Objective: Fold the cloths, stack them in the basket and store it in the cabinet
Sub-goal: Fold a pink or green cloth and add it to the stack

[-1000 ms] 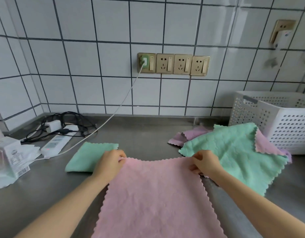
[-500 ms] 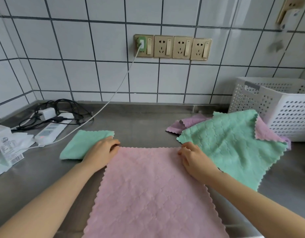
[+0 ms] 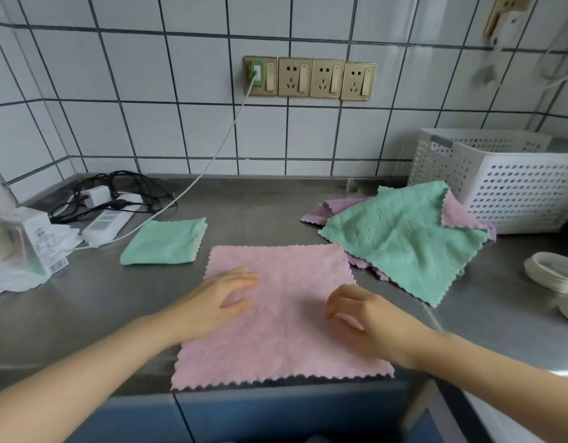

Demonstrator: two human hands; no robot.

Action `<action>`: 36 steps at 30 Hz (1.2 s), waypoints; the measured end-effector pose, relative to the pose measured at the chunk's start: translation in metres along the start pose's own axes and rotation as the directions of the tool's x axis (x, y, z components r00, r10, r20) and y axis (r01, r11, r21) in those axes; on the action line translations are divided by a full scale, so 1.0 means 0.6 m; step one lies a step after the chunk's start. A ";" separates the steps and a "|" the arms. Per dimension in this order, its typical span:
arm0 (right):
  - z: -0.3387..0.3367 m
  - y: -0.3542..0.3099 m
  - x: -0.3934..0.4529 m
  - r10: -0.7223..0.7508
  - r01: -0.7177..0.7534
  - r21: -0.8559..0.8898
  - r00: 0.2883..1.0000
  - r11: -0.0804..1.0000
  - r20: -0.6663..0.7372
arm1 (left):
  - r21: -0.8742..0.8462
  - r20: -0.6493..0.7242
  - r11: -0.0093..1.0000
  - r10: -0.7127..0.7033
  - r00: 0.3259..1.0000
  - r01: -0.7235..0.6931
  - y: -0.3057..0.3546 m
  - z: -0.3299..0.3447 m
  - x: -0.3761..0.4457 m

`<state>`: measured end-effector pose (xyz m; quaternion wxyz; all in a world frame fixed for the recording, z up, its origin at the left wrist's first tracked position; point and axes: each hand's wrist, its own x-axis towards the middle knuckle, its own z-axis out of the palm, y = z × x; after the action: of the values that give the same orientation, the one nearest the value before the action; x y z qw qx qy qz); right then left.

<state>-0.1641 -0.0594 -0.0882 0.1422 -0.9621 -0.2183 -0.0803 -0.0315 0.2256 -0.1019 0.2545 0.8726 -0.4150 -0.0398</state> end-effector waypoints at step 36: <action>-0.075 -0.014 -0.020 0.554 -0.320 0.755 0.830 0.573 -0.069 | -0.593 -0.325 0.784 -0.444 0.835 0.186 0.024 -0.085 -0.122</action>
<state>-0.1823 -0.0710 -0.0461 0.5512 -0.8280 0.0397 -0.0945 -0.0750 0.2939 -0.0610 0.5664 0.8083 -0.1604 0.0040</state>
